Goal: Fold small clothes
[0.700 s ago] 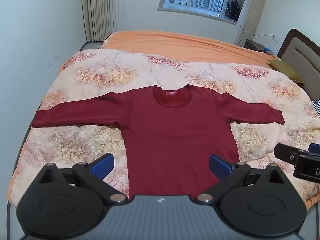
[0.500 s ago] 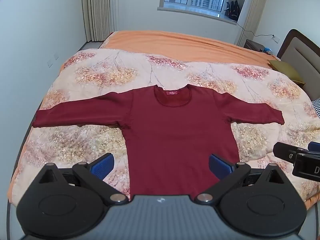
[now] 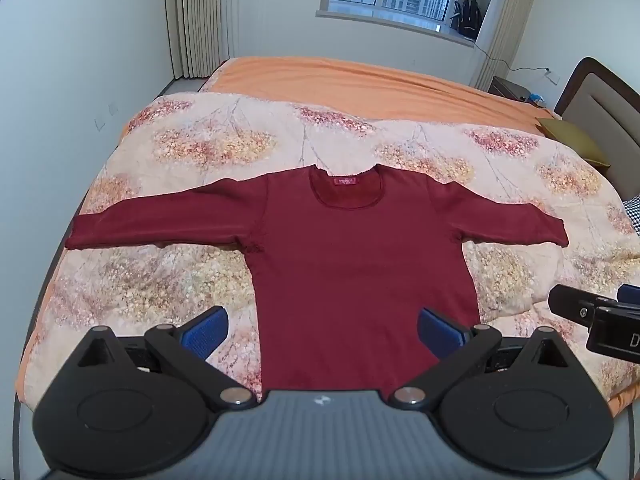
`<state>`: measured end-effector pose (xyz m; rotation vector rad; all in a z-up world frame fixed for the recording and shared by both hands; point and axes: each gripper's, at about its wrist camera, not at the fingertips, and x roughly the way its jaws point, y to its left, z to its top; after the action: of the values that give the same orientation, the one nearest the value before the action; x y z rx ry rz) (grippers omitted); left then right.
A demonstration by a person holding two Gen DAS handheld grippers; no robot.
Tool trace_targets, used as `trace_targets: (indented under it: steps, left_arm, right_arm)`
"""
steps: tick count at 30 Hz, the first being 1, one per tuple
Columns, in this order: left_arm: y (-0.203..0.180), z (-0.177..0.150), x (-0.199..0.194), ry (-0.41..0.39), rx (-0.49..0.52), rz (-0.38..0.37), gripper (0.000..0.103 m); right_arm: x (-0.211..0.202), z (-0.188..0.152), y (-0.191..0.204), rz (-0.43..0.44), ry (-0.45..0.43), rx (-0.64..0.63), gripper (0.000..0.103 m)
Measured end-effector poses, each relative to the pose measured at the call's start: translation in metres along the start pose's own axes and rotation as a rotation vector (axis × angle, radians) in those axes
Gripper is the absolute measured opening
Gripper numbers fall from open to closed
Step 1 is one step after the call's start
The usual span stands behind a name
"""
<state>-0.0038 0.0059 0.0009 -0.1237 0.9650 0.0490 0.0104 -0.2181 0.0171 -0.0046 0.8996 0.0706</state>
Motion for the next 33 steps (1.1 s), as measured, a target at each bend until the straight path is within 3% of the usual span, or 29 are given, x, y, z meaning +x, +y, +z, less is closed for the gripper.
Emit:
trace_targets:
  steps: [33]
  left_arm:
    - [-0.004, -0.012, -0.003, 0.01, -0.012, 0.009, 0.103]
  right_arm:
    - [-0.007, -0.002, 0.001, 0.017, -0.007, -0.008, 0.102]
